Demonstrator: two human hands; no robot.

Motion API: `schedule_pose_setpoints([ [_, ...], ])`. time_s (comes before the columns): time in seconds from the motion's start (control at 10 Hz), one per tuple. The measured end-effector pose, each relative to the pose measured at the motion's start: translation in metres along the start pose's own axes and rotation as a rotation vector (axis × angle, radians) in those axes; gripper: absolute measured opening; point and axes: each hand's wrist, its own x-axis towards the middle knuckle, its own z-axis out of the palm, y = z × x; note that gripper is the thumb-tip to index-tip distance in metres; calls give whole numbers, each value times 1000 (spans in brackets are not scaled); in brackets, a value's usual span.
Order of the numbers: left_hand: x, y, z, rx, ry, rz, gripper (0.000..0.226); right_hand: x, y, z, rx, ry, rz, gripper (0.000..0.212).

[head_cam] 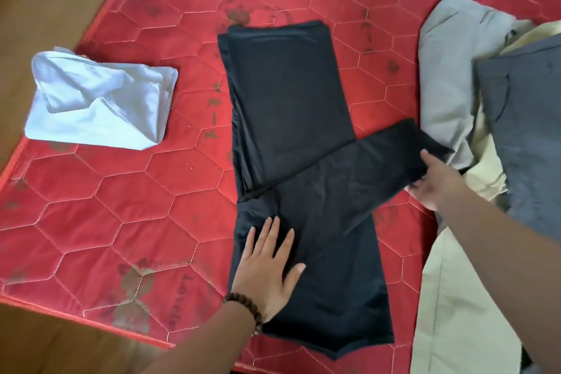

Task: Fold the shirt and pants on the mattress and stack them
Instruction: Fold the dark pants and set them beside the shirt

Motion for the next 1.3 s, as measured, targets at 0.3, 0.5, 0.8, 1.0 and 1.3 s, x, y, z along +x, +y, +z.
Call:
schedule_pose_setpoints([
  [0.3,64,-51,-52,-166,135,-5,47,16,0,7,-212,175,-284,12],
  [0.5,95,-73,-60,-134,-63,-186,37,30,4,2,-138,60,-76,31],
  [0.8,88,-58,-61,39,166,-156,26,47,-14,-3,-210,156,-155,41],
  [1.0,32,-5,-1,145,63,387,68,45,-19,-7,-200,137,-205,41],
  [1.3,23,12,20,51,-52,382,99,28,-37,-7,139,15,-193,34],
])
